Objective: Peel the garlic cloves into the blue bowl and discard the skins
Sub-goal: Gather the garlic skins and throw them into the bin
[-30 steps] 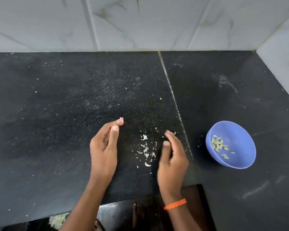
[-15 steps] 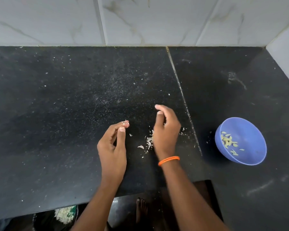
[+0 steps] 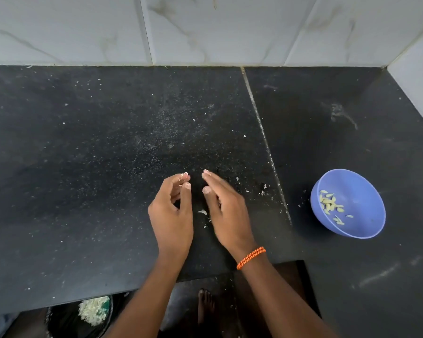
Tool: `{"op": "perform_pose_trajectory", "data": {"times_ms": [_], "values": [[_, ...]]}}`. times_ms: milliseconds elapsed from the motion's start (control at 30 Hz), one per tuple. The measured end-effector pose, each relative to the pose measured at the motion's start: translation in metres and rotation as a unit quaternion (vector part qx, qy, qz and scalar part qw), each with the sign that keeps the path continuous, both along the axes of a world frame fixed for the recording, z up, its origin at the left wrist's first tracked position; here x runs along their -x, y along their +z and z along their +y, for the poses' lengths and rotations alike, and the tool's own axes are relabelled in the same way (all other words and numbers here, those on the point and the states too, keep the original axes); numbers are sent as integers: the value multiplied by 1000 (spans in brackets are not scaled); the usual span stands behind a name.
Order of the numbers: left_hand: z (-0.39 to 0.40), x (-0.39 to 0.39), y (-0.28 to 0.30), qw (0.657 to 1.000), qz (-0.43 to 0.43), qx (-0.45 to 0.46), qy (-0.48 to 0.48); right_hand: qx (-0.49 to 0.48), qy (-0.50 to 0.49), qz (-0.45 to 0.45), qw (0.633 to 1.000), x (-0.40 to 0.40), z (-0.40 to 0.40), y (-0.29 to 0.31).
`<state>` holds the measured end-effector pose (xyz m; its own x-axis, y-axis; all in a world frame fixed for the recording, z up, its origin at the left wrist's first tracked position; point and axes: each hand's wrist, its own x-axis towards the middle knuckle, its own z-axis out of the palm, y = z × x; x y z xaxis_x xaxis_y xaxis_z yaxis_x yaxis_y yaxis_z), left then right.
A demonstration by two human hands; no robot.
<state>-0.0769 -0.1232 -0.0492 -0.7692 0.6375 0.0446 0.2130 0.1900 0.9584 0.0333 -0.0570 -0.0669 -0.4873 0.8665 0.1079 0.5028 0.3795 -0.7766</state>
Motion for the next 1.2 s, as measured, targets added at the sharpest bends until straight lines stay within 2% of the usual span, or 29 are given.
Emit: {"op": "perform_pose_trajectory", "data": {"times_ms": [67, 100, 233, 300, 367, 433, 567, 633, 733, 867, 1000, 1100, 1200], "values": [[3, 2, 1, 1000, 11, 9, 20, -27, -46, -4, 999, -6, 16, -1], [4, 3, 0, 1000, 10, 11, 26, -26, -37, -19, 999, -7, 22, -2], [1, 6, -4, 999, 11, 19, 28, -26, 154, -64, 986, 3, 3, -1], [-3, 6, -5, 999, 8, 20, 34, -7, 201, -53, 978, 3, -6, 1], [-7, 6, -6, 999, 2, 16, 45, -5, 164, -26, 986, 1, -3, 6], [-9, 7, -4, 998, -9, 16, 54, -47, 90, -3, 995, 4, 3, 12], [-10, 10, 0, 997, 12, 47, 58, -110, 14, -35, 993, 18, 6, 27], [-9, 12, 1, 997, 29, 68, 19, -105, 8, -41, 994, 17, 5, 27], [-7, 13, 3, 997, 8, 56, -59, -101, 12, -47, 994, 3, 6, 29], [-3, 12, 4, 996, -25, 45, -75, -133, -21, -63, 989, -18, 6, 28], [-2, 11, 11, 988, 62, 43, -135, -148, -4, -91, 985, -26, 2, 29], [3, 11, 18, 983, 103, 88, -121, -144, -41, -87, 985, -28, 4, 28], [8, 12, 16, 982, 82, 90, -143, -143, -31, -89, 985, -32, 6, 19]]}}
